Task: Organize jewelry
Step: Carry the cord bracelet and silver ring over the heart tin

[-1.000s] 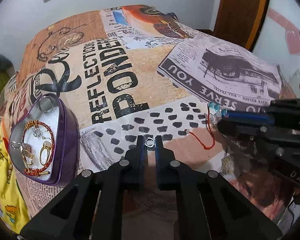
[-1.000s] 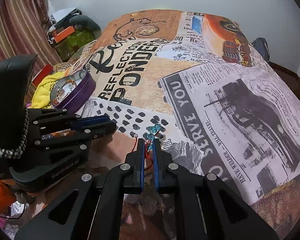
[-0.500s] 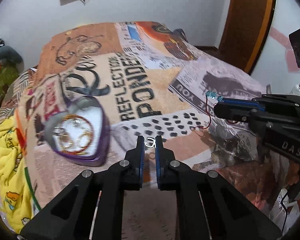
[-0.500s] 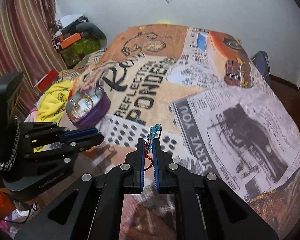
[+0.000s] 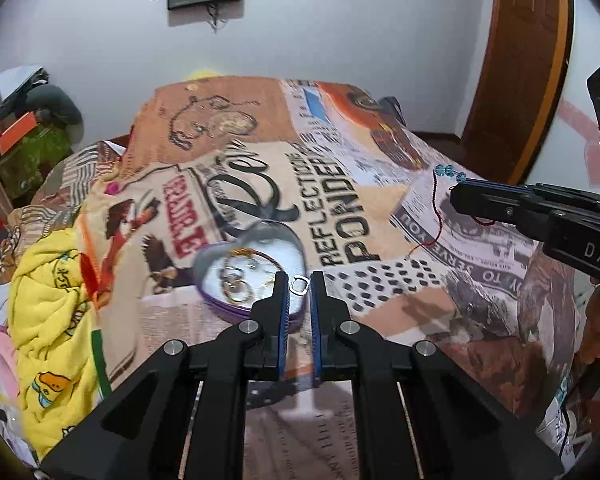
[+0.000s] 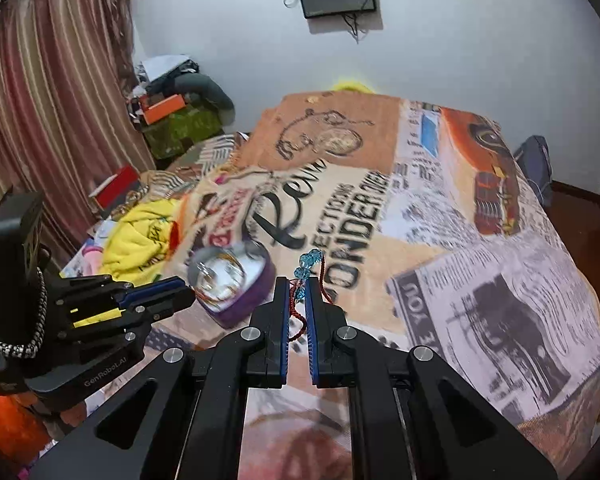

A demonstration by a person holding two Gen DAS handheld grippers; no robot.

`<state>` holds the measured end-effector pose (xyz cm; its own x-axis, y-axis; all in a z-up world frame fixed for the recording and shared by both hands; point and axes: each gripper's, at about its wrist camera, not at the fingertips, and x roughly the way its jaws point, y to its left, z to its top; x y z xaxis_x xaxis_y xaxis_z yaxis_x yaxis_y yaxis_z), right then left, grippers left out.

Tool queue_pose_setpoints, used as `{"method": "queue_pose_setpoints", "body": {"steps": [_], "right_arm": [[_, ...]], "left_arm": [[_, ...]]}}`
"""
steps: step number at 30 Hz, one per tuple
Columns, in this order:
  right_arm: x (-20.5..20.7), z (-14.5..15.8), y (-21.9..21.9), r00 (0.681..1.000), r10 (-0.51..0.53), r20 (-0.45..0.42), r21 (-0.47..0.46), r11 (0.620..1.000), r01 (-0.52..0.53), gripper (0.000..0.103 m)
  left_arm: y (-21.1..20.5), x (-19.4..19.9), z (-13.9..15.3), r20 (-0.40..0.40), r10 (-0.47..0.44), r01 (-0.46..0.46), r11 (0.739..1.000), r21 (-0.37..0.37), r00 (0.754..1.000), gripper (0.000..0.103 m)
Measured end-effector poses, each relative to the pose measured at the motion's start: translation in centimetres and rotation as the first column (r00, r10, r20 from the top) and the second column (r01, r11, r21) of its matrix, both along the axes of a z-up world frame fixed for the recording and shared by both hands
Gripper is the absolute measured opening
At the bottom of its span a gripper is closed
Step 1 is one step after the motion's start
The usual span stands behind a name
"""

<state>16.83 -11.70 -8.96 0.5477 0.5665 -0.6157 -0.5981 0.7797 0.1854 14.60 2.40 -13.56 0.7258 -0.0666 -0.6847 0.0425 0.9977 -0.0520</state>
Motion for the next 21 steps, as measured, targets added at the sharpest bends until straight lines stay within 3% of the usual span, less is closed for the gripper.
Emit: {"method": "queue_pose_setpoints", "body": {"steps": [10,21], "right_arm": [[-0.3,1.5,4.0,0.997,0.066,0.037,0.022,0.998,-0.067,0.007],[0.6,1.9,7.2,0.994,0.105,0.042,0.056,0.993,-0.108,0.007]], "left_arm": [[4.0,-0.6,1.2,0.052,0.061,-0.06,0.998,-0.022,0.997,0.008],[6.4,0.4,0.7,0.05,0.081,-0.079,0.996,-0.047,0.995,0.008]]}}
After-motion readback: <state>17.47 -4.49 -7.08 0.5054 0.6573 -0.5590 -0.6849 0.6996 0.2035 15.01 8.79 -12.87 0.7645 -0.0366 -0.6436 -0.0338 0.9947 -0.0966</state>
